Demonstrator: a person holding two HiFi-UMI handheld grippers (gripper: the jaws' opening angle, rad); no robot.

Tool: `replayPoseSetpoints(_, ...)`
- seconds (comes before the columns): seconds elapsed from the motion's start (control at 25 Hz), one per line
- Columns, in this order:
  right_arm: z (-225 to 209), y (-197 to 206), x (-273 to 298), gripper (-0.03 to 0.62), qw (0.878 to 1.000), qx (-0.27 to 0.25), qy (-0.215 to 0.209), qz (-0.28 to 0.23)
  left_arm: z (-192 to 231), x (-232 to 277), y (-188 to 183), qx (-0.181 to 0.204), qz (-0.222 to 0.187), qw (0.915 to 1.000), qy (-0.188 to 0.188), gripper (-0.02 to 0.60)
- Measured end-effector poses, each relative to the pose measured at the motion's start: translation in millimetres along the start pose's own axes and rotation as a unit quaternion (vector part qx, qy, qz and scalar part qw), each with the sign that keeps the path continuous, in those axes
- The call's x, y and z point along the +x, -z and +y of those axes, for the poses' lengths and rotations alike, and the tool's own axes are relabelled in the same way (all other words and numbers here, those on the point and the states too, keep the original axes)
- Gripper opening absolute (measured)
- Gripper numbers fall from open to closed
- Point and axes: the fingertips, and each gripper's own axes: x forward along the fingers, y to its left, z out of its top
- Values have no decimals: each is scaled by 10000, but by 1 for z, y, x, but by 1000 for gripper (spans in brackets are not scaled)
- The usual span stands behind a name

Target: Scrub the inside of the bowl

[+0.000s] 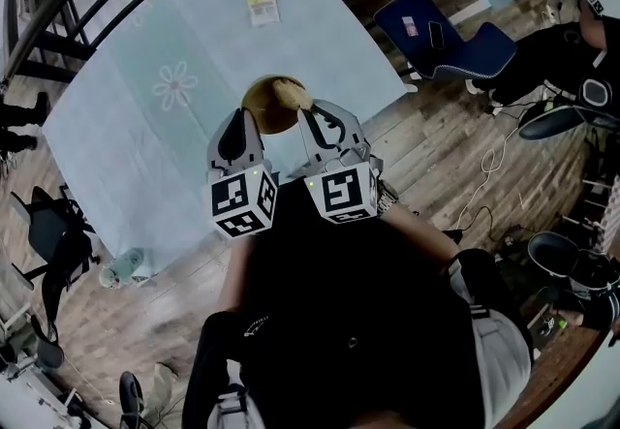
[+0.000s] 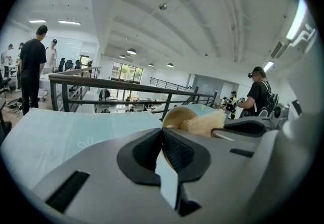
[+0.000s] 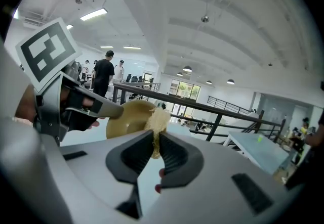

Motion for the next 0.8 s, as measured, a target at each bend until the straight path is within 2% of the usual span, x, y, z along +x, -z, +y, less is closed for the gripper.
replayPoseSetpoints(0.12,-3,-11,-4,43,9994,286,-55,-192,3,0,-2,-77,-49,10000,-40,21)
replayPoseSetpoints(0.36,1,-31,-11,43,9866,1461,-574,-445,14,1,-7,-170,-96,9997,-165,20)
replayPoseSetpoints(0.8,41,-32,-10,43,9756,1758,-1284,-303,-4,4,-7,-327,-190,9993,-25,20)
